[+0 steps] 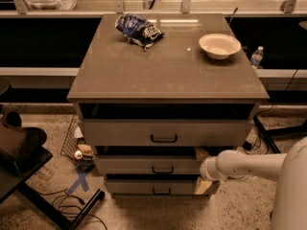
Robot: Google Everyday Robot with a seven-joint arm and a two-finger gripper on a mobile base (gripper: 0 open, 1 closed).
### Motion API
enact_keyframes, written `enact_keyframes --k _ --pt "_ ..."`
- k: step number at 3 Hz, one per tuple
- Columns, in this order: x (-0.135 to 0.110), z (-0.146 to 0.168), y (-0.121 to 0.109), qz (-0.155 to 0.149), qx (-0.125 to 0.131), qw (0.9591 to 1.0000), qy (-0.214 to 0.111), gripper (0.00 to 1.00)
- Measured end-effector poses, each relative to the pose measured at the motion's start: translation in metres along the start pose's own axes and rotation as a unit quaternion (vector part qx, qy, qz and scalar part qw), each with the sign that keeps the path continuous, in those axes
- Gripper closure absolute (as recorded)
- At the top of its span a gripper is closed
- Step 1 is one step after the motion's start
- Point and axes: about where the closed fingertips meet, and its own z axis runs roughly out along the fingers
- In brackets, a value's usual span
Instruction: Open middle drawer
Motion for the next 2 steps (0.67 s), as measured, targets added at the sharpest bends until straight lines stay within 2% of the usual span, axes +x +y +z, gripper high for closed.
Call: enact_keyframes --k 1,2 --pt "0.023 0.0068 0.024 0.028 -0.009 0.9995 -0.012 0.26" --pt "0.0229 0.0063 0.0237 0.028 -0.009 0.9995 -0.012 0.49"
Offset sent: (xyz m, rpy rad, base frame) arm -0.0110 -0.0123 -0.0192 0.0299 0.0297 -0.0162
